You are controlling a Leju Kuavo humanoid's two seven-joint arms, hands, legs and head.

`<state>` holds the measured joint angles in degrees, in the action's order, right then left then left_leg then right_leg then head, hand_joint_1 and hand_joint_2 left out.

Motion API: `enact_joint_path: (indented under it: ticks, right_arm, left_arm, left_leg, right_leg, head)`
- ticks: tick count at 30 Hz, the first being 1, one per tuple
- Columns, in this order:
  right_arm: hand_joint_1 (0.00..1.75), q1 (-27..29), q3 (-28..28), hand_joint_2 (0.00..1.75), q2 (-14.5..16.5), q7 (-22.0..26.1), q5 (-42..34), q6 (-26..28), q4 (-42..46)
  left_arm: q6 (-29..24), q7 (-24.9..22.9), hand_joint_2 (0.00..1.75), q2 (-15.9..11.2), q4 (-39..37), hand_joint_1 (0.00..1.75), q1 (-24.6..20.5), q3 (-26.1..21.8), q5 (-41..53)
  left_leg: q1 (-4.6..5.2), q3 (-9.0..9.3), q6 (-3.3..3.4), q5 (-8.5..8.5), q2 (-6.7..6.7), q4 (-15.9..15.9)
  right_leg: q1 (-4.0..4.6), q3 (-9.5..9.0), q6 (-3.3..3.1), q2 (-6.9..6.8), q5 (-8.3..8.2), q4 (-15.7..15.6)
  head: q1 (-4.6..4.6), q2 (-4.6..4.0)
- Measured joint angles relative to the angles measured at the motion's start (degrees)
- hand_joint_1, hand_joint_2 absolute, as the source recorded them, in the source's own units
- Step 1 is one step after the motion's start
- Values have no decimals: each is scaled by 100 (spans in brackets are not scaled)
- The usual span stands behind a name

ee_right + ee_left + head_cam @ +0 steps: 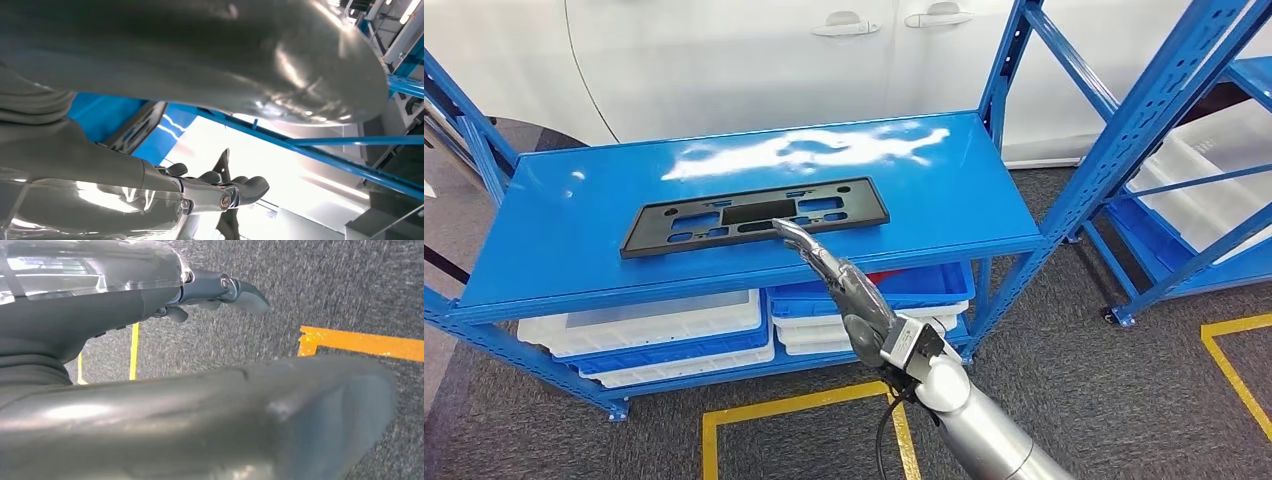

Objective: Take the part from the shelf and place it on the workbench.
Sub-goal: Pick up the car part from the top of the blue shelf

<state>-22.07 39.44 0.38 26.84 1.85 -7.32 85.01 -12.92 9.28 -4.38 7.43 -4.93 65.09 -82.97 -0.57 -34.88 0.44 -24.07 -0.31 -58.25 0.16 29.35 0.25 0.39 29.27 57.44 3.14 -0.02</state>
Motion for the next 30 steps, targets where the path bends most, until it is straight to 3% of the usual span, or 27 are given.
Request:
enact_joint_path:
  ticks: [2, 4, 5, 6, 7, 8, 10, 11, 12, 15, 17, 18, 20, 21, 22, 23, 25, 26, 27, 30]
  right_arm:
    - [0, -92, 20, 0, 47, -8, -4, -1, -37]
    - [0, -139, 43, 0, 60, -11, -5, -1, -78]
    - [0, -145, 56, 44, 60, -12, -6, -1, -103]
    - [0, -145, 68, 87, 60, -14, -7, -2, -129]
    - [0, -150, 77, 131, 61, -15, -12, -10, -152]
    - [0, -165, 88, 175, 63, -15, -20, -27, -172]
    - [0, -237, 123, 175, 87, -22, -40, -74, -212]
    - [0, -290, 153, 175, 115, -32, -45, -92, -235]
    - [0, -343, 190, 175, 150, -45, -47, -102, -264]
    - [0, -475, 299, 175, 278, -81, -43, -113, -367]
    - [0, -584, 370, 175, 373, -99, -42, -120, -455]
    - [0, -645, 409, 175, 424, -113, -43, -131, -512]
    - [0, -731, 486, 175, 508, -145, -62, -174, -650]
    - [0, -743, 517, 175, 540, -159, -74, -193, -716]
    - [0, -746, 542, 175, 571, -168, -86, -207, -777]
    - [0, -753, 563, 175, 601, -172, -92, -210, -827]
    - [0, -779, 599, 175, 665, -175, -98, -210, -898]
    - [0, -801, 616, 175, 691, -178, -101, -210, -926]
    - [0, -821, 631, 175, 710, -182, -103, -210, -950]
    - [0, -865, 657, 175, 745, -194, -104, -209, -994]
  left_arm:
    - [1, 3, 0, 0, 0, 0, -4, 7, 0]
    - [4, 5, 0, -1, 0, 0, -7, 12, 0]
    - [7, 5, 0, -1, 0, 0, -4, 14, 0]
    - [8, 5, 0, -1, 0, 0, 2, 16, 0]
    - [12, 5, 0, -1, 0, 0, 8, 18, 0]
    - [15, 5, 0, 0, 0, 0, 12, 19, 0]
    - [26, 3, 0, 3, 0, 0, 7, 19, 0]
    - [29, -1, 0, 6, 0, 0, -1, 19, 0]
    - [30, -5, 0, 8, 0, 0, -9, 18, 0]
    - [22, -22, 0, 10, 0, 0, -24, 18, 0]
    - [18, -24, 0, 9, 0, 0, -33, 18, 0]
    - [17, -22, 0, 6, 0, 0, -34, 18, 0]
    - [15, -21, 0, 3, 0, 0, -22, 19, 0]
    - [14, -21, 0, 2, 0, 0, -9, 19, 0]
    - [12, -21, 0, 3, 0, 0, 4, 19, 0]
    - [8, -20, 0, 3, 0, 0, 14, 19, 0]
    - [-1, -19, 0, 3, 0, 0, 25, 18, 0]
    - [-3, -19, 0, 3, 0, 0, 25, 18, 0]
    - [-4, -19, 0, 3, 0, 0, 22, 18, 0]
    - [-4, -18, 0, 8, 0, 0, 24, 18, 0]
  left_leg:
    - [-20, 69, 71, -31, -5, 47]
    - [-23, 125, 112, -82, -4, 62]
    - [-22, 153, 118, -112, -5, 62]
    - [-21, 192, 118, -147, -8, 62]
    - [-20, 245, 114, -186, -12, 62]
    - [-19, 311, 106, -230, -18, 62]
    - [-11, 439, 75, -325, -26, 66]
    - [-3, 476, 47, -366, -27, 67]
    - [1, 491, 16, -397, -24, 73]
    - [-7, 526, -84, -459, -7, 110]
    - [-11, 462, -137, -577, 0, -116]
    - [-16, 314, -157, -694, 1, -412]
    - [-18, -167, -193, -941, 1, -1210]
    - [-20, -383, -205, -965, 1, -1491]
    - [-20, -513, -211, -871, 2, -1574]
    - [-21, -532, -210, -658, 2, -1421]
    - [-18, -313, -187, -99, 6, -668]
    - [-8, -182, -162, 60, 6, -311]
    - [2, -96, -131, 126, 6, -97]
    - [14, -41, -27, 43, -4, 4]
  right_leg:
    - [-17, 136, 66, -8, 163, 316]
    - [-43, 594, 112, -11, 435, 1094]
    - [-53, 861, 126, -12, 522, 1478]
    - [-58, 1062, 133, -12, 504, 1707]
    - [-59, 1154, 128, -12, 358, 1710]
    - [-57, 1130, 112, -12, 98, 1480]
    - [-33, 885, 43, -11, -466, 695]
    - [-12, 765, 4, -13, -611, 360]
    - [9, 696, -31, -16, -652, 170]
    - [24, 628, -116, -11, -569, 35]
    - [-7, 529, -177, -12, -543, -45]
    - [-17, 475, -204, -16, -522, -71]
    - [-7, 393, -239, -20, -452, -75]
    - [-2, 348, -243, -20, -410, -71]
    - [2, 296, -243, -18, -363, -64]
    - [3, 235, -238, -15, -310, -55]
    - [6, 104, -212, -12, -194, -37]
    - [16, 61, -187, -6, -140, -22]
    - [26, 39, -160, -3, -102, -16]
    - [37, 26, -71, 0, -32, -26]
  head:
    - [-1, 0]
    - [-1, 0]
    - [-1, 0]
    - [-1, 0]
    - [-1, 0]
    - [-1, 0]
    - [-1, 0]
    - [-2, 0]
    - [-2, 0]
    - [-2, 0]
    - [-2, 0]
    - [-2, 0]
    - [-1, 0]
    - [-1, 0]
    - [-1, 0]
    - [-1, 0]
    - [-2, 0]
    - [-2, 0]
    - [-2, 0]
    - [-1, 0]
